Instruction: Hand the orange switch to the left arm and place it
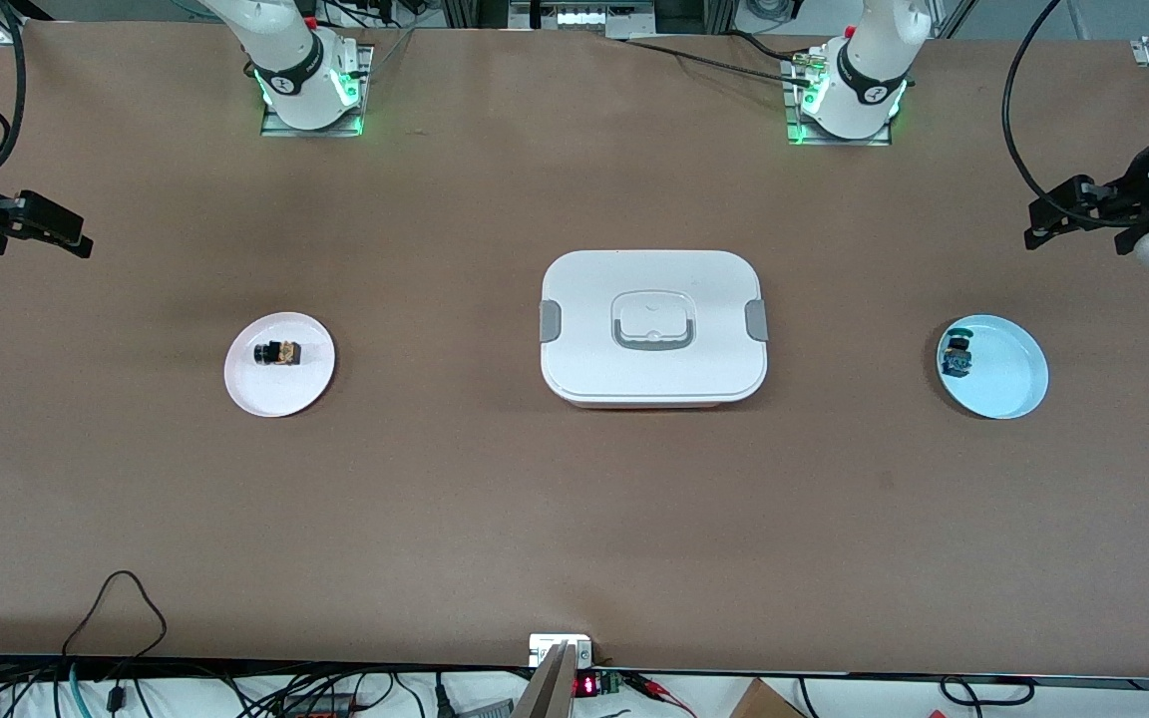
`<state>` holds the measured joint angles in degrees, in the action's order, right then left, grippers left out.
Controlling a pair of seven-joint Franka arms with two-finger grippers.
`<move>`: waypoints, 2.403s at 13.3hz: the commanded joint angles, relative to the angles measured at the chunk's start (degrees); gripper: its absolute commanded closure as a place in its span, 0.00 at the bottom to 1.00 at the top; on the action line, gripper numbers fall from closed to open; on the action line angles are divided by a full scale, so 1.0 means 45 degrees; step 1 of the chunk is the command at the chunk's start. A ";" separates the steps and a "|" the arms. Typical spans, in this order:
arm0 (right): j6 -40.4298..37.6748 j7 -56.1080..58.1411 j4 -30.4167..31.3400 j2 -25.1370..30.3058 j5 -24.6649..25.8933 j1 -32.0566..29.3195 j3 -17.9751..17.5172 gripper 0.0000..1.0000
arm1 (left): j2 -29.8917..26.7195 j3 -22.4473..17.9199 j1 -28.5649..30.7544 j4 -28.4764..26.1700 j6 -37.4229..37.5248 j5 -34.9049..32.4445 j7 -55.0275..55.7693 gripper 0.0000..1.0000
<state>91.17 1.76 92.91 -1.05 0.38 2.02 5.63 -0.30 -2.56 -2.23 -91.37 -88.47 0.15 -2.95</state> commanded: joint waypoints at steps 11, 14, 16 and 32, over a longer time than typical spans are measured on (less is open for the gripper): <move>-0.0846 -0.0079 -0.0256 -0.0372 0.0090 -0.0058 -0.0059 0.00 | 0.0203 0.0003 -0.0051 0.0460 0.0266 -0.0053 0.0129 0.00; -0.0788 -0.0060 -0.0255 -0.0664 -0.0006 -0.0194 -0.0039 0.00 | 0.0203 0.0003 -0.0051 0.0460 0.0246 -0.0053 0.0129 0.00; -0.0710 0.0464 -0.0236 -0.1054 -0.0007 -0.0117 -0.0039 0.00 | 0.0203 0.0003 -0.0051 0.0460 0.0246 -0.0053 0.0129 0.00; 0.4634 0.0584 0.3077 -0.2542 0.0189 0.0606 -0.0078 0.00 | 0.0203 0.0003 -0.0051 0.0460 0.0247 -0.0073 0.0129 0.00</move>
<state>106.32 3.50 100.43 -14.76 0.97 4.57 5.33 -0.29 -2.56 -2.23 -91.30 -88.47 0.15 -2.95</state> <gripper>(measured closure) 0.000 0.000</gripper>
